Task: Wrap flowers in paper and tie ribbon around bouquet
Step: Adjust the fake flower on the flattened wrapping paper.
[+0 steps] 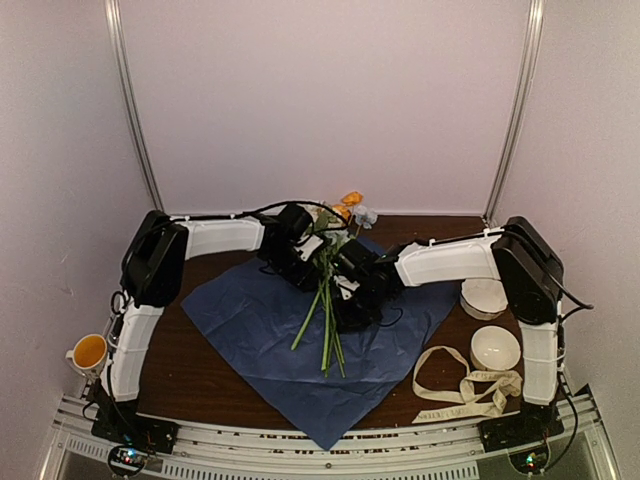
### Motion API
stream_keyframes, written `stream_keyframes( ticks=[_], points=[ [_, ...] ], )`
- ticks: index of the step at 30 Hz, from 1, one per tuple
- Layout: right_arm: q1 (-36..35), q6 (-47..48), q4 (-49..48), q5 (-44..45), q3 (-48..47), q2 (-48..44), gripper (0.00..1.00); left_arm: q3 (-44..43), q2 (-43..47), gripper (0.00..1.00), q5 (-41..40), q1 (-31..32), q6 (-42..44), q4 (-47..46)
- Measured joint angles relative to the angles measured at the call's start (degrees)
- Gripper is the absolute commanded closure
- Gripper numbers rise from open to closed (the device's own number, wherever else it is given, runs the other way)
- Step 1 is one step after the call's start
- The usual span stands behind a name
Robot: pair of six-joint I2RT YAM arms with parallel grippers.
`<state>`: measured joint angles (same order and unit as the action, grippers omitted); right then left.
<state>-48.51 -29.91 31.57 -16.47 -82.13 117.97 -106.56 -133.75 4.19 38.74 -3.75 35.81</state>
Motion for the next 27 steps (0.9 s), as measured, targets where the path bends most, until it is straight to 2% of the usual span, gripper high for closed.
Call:
stream_keyframes(
  ticks=[6,15,22,27],
  points=[
    [0.2,1.7,3.0,2.7,-0.1,-1.0,0.88,3.1,1.4,0.31,-0.1,0.1,0.2,-0.6],
    [0.8,3.0,6.9,6.8,0.5,-10.9,0.86,16.1,10.1,0.32,-1.0,1.3,-1.3,-2.3],
    [0.8,1.2,7.0,8.0,8.3,-14.1,0.85,24.8,15.2,0.31,-3.1,7.5,-2.6,-4.3],
    [0.8,-0.1,6.3,7.6,13.9,-15.0,0.84,25.7,15.8,0.31,-3.1,10.7,-3.7,-4.8]
  ],
)
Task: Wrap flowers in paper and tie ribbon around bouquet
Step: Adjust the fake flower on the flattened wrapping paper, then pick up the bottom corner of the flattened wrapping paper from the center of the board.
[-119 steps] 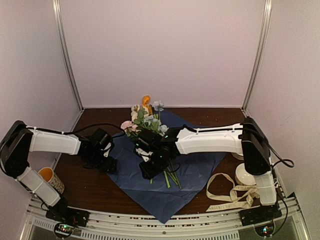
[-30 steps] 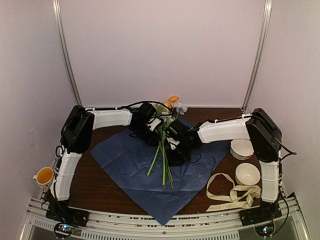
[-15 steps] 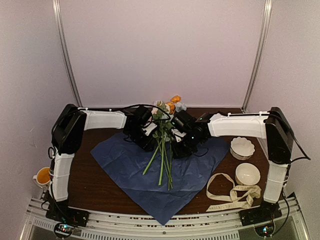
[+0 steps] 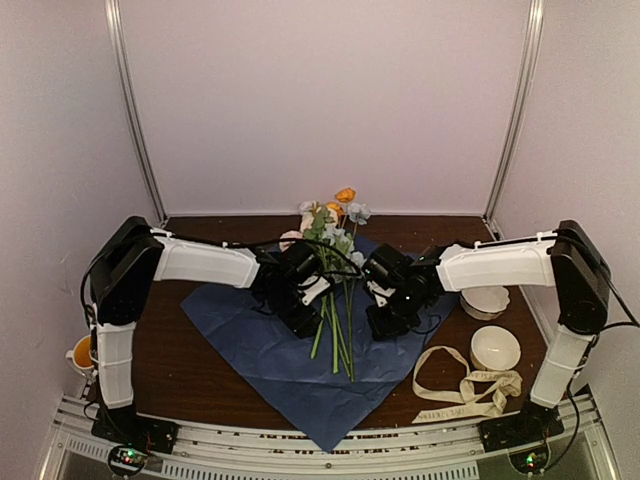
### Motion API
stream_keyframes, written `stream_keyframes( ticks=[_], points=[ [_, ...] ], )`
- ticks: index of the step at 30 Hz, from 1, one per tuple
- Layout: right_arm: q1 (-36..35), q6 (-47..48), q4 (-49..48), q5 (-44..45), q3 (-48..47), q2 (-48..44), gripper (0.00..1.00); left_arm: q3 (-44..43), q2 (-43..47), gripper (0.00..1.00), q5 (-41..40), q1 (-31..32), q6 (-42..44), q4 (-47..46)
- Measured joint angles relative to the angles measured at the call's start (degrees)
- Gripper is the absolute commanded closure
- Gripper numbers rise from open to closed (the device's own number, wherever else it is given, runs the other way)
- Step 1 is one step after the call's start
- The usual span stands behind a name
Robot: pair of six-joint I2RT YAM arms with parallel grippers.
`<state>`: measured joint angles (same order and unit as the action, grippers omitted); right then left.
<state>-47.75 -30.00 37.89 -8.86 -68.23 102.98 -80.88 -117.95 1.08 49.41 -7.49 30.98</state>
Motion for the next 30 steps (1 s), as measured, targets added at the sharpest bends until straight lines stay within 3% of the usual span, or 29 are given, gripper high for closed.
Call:
stream_keyframes(
  ticks=[5,9,12,17,24,30],
  points=[
    [-0.4,0.5,-0.2,0.0,1.1,-5.4,0.83,1.0,0.7,0.28,-0.1,0.9,-0.6,-0.6],
    [-3.5,6.0,-0.5,2.3,1.8,-11.4,0.65,4.9,4.9,0.20,-0.6,0.9,-0.6,-1.2],
    [-13.3,16.1,-3.5,6.8,5.3,-18.8,0.56,9.3,11.4,0.15,-1.1,0.9,-0.4,-2.2],
    [-28.2,38.0,-11.0,7.7,14.8,-28.7,0.55,15.9,23.0,0.11,-2.0,0.9,-0.3,-6.7],
    [-34.5,60.4,-12.9,7.5,22.5,-26.1,0.51,21.7,30.0,0.10,-4.2,0.9,-0.3,-10.8],
    [-36.4,67.3,-17.3,9.2,23.2,-20.1,0.52,26.6,33.9,0.10,-6.1,0.9,-0.4,-12.7]
  ],
)
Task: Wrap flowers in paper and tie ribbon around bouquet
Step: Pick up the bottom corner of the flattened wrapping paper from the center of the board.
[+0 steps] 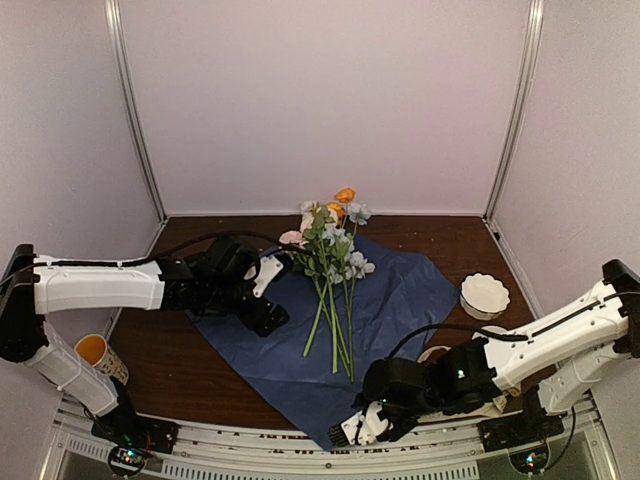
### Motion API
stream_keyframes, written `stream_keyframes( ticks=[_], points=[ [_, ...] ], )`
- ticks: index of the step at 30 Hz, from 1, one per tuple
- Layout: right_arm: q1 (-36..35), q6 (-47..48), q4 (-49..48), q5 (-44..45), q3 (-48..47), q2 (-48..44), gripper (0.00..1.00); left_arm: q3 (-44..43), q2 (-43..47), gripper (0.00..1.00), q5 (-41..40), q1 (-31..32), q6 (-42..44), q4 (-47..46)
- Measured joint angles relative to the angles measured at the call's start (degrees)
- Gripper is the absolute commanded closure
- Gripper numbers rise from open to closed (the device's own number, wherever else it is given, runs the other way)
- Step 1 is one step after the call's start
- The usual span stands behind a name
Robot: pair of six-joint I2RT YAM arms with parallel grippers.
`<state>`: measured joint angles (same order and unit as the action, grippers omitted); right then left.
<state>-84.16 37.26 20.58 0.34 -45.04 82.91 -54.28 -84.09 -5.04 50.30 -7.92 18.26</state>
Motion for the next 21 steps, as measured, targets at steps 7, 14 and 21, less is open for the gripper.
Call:
stream_keyframes(
  ticks=[7,14,21],
  points=[
    [0.0,3.8,-8.4,4.7,1.0,4.6,1.00,1.9,2.6,0.10,-1.7,0.0,-0.1,-2.7],
    [0.9,4.3,-10.0,5.9,1.1,4.9,1.00,4.5,5.8,0.11,-3.1,0.0,1.6,-5.5],
    [8.9,-0.7,-9.6,-0.7,-0.6,3.1,1.00,11.9,14.1,0.15,-0.3,0.1,3.4,-12.9]
  ],
)
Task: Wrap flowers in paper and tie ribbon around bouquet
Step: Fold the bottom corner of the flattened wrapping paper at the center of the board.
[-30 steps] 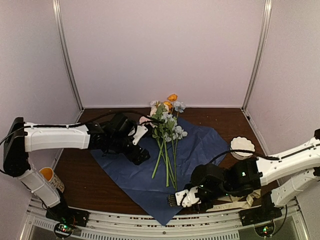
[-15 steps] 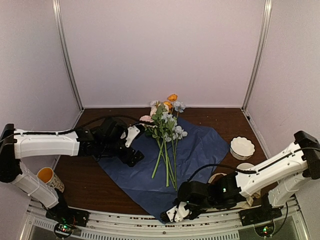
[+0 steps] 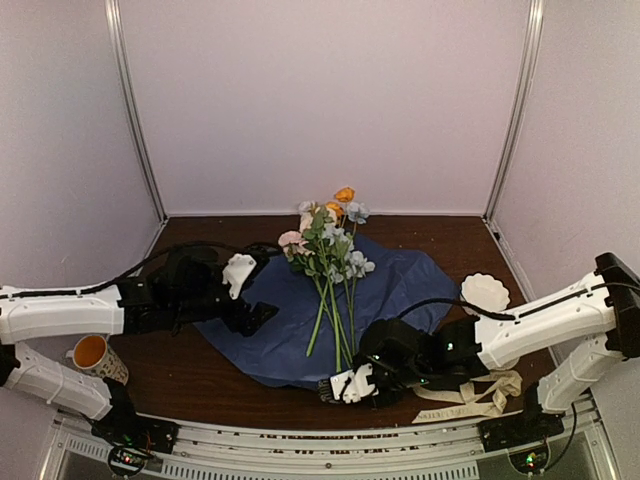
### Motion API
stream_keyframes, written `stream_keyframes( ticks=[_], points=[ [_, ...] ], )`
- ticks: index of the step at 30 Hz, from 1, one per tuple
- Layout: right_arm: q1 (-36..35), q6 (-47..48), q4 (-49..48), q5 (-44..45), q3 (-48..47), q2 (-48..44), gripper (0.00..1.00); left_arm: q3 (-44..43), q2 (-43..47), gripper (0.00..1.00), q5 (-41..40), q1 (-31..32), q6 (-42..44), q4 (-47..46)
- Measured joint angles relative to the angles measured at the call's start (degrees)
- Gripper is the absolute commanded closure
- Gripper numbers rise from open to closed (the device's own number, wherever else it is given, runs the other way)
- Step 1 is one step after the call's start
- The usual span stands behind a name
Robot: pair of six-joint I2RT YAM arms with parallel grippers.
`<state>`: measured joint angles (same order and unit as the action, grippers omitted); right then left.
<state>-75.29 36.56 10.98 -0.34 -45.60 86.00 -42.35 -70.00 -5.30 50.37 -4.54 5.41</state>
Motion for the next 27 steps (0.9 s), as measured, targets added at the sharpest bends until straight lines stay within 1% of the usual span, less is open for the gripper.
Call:
stream_keyframes(
  ticks=[3,5,11,15,19,23,27],
  points=[
    [3.2,-2.3,0.4,-4.9,-2.4,0.0,1.00,5.2,6.2,0.18,3.2,0.0,1.7,-3.6],
    [5.7,-3.9,0.7,-8.7,-3.8,0.1,1.00,7.1,8.5,0.20,6.1,0.3,3.2,-4.9],
    [13.9,-10.2,4.2,-18.2,-8.7,3.1,1.00,9.3,8.4,0.16,12.8,4.6,7.1,-5.8],
    [17.5,-15.1,5.4,-23.9,-12.0,6.1,1.00,9.9,6.2,0.16,18.0,5.7,8.2,-6.2],
    [19.5,-19.0,6.1,-26.8,-12.8,7.5,1.00,8.1,1.4,0.17,22.6,5.7,8.4,-4.9],
    [21.2,-22.3,5.9,-28.3,-12.8,7.8,1.00,5.2,-4.0,0.17,22.7,5.9,8.5,-3.9],
    [22.8,-25.0,4.2,-29.7,-12.0,7.8,1.00,5.2,-5.9,0.18,20.3,5.9,8.4,-4.0]
  ],
)
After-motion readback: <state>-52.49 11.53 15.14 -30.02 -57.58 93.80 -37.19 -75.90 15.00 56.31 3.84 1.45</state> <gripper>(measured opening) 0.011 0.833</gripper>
